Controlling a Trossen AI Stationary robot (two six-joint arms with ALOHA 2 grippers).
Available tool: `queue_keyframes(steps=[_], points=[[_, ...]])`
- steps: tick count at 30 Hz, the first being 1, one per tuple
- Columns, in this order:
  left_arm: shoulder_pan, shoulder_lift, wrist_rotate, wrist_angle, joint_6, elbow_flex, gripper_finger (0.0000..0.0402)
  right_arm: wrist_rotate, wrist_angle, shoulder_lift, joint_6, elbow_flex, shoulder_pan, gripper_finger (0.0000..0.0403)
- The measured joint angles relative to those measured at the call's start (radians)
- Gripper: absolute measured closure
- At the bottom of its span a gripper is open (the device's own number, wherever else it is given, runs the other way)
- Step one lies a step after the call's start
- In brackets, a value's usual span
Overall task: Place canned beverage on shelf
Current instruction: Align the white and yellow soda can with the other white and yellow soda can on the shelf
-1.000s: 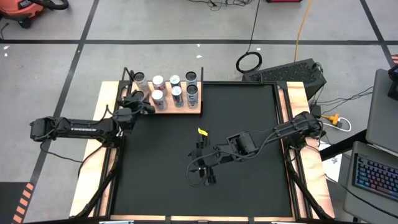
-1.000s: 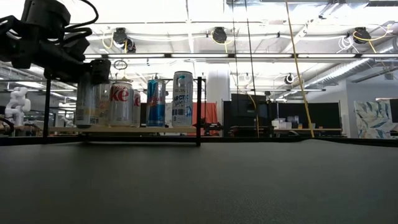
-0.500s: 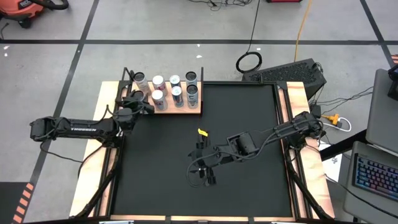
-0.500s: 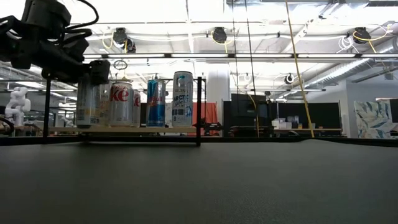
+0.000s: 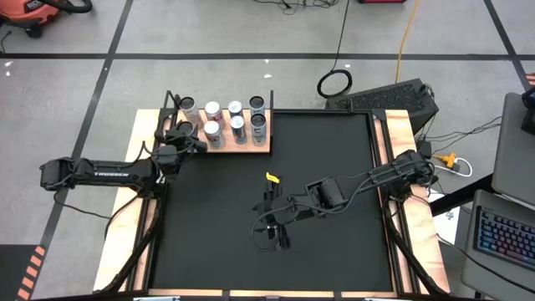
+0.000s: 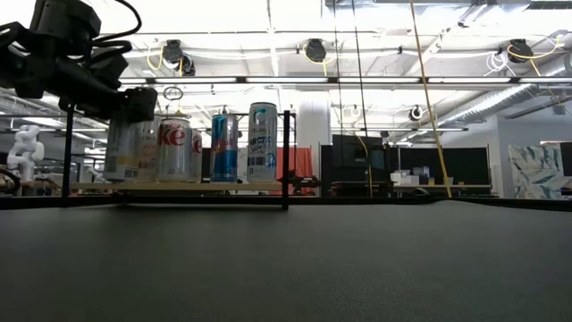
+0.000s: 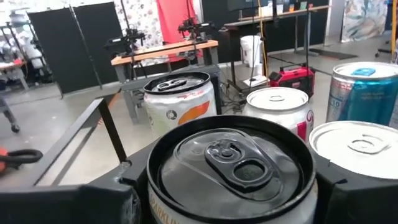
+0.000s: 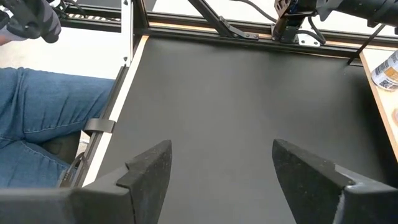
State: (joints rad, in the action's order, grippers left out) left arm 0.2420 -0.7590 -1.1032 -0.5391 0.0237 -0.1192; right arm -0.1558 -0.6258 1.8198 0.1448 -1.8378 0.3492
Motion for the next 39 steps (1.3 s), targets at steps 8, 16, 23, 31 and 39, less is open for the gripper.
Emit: queue_keyframes(steps=[8,16,23,31,39], points=[[0.001,0.083,0.085,0.008,0.045,0.000,0.0156,0.000,0.000,0.000,0.000,0.000,0.000,0.0145],[0.002,0.166,0.165,0.096,0.094,0.000,0.0153,0.000,0.000,0.000,0.000,0.000,0.013,0.0145],[0.047,0.235,0.282,0.155,0.109,0.000,0.0152,0.000,0.002,0.005,0.000,0.000,0.019,0.0145],[0.166,0.277,0.470,0.268,0.061,0.000,0.0151,0.001,-0.004,0.028,-0.002,0.000,0.029,0.0145],[0.300,0.284,0.634,0.283,0.042,0.000,0.0151,0.001,-0.010,0.029,-0.001,0.000,0.034,0.0145]])
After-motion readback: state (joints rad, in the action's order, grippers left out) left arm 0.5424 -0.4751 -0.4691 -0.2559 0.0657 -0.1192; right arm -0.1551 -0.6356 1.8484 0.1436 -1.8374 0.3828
